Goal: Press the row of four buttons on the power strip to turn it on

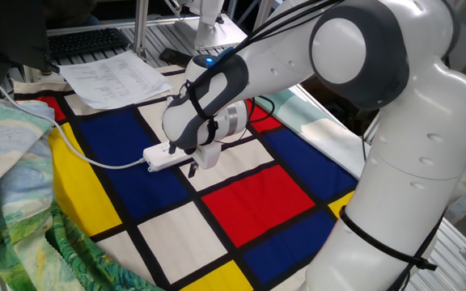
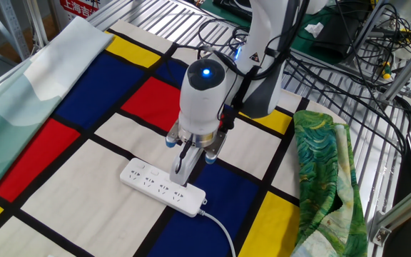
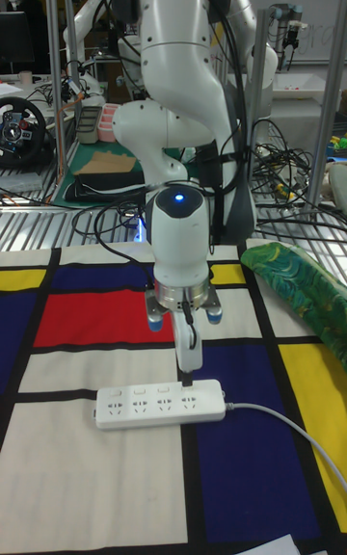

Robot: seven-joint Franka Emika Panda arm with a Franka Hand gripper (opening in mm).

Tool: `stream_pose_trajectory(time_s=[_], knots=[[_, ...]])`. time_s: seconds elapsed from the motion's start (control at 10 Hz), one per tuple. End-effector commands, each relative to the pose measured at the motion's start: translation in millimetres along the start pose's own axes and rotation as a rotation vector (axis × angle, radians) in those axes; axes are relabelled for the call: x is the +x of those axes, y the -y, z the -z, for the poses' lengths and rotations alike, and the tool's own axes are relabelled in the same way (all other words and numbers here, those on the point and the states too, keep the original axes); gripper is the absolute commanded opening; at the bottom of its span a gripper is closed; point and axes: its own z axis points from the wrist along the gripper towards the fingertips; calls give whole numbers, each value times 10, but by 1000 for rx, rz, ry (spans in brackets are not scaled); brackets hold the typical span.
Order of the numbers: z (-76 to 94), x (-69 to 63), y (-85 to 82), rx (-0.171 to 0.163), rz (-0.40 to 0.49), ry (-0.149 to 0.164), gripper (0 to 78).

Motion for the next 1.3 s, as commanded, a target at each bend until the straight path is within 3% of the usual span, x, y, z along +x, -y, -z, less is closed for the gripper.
stream_pose_trajectory(time_s=[0.1, 1.3], knots=[[-4, -6, -24, -4, -7, -1, 774], [-79, 11, 4, 2, -3, 9, 774]])
